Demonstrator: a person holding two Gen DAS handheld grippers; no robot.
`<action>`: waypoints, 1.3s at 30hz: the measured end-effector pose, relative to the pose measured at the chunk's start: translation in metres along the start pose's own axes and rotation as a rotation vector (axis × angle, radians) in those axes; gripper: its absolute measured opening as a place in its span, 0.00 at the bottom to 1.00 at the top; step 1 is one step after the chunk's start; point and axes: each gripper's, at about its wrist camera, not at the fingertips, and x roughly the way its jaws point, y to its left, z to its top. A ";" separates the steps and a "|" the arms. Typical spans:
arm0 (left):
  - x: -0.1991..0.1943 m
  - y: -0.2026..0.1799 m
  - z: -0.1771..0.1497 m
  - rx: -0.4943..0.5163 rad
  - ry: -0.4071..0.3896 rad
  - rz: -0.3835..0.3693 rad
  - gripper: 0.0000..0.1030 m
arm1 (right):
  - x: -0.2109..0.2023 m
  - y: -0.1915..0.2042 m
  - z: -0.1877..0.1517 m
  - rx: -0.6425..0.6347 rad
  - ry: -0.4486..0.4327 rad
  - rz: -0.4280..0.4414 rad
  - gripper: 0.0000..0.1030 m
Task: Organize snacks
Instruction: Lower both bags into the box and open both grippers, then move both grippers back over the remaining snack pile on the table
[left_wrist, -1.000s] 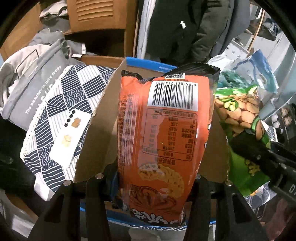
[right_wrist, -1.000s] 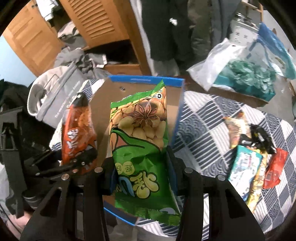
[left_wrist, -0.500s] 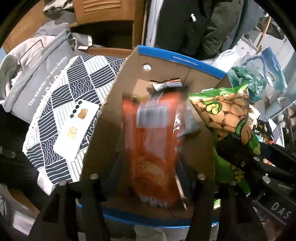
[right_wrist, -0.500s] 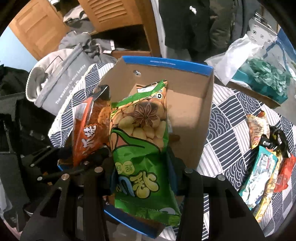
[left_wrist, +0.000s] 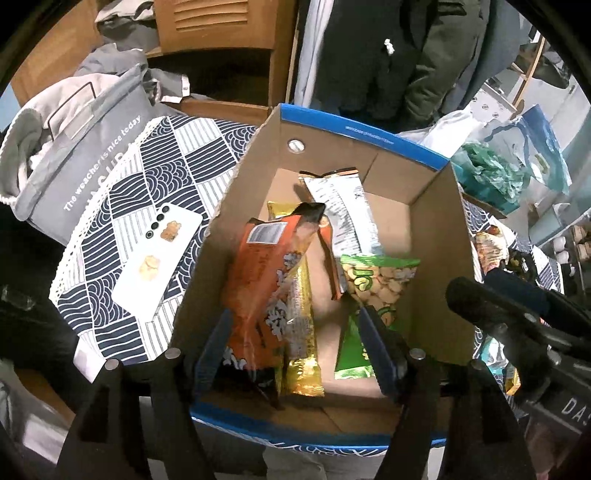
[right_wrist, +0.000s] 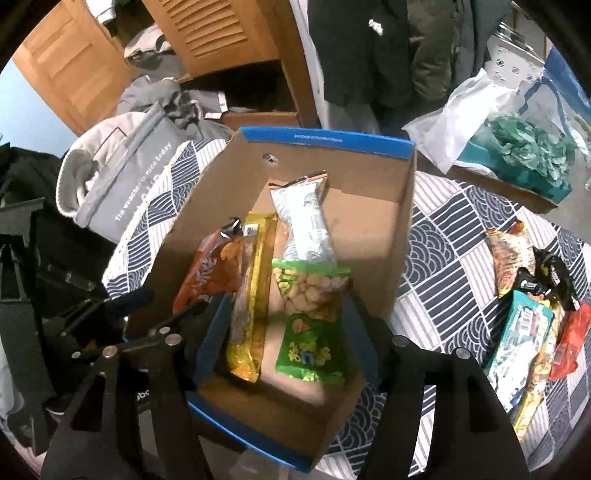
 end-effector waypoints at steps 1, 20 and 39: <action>-0.001 -0.002 0.000 0.004 -0.001 -0.004 0.69 | -0.002 -0.002 0.000 0.002 -0.004 -0.004 0.63; -0.028 -0.075 -0.003 0.142 -0.048 -0.070 0.72 | -0.054 -0.059 -0.017 0.061 -0.096 -0.090 0.70; -0.024 -0.145 -0.013 0.218 -0.033 -0.095 0.72 | -0.091 -0.143 -0.050 0.165 -0.126 -0.178 0.70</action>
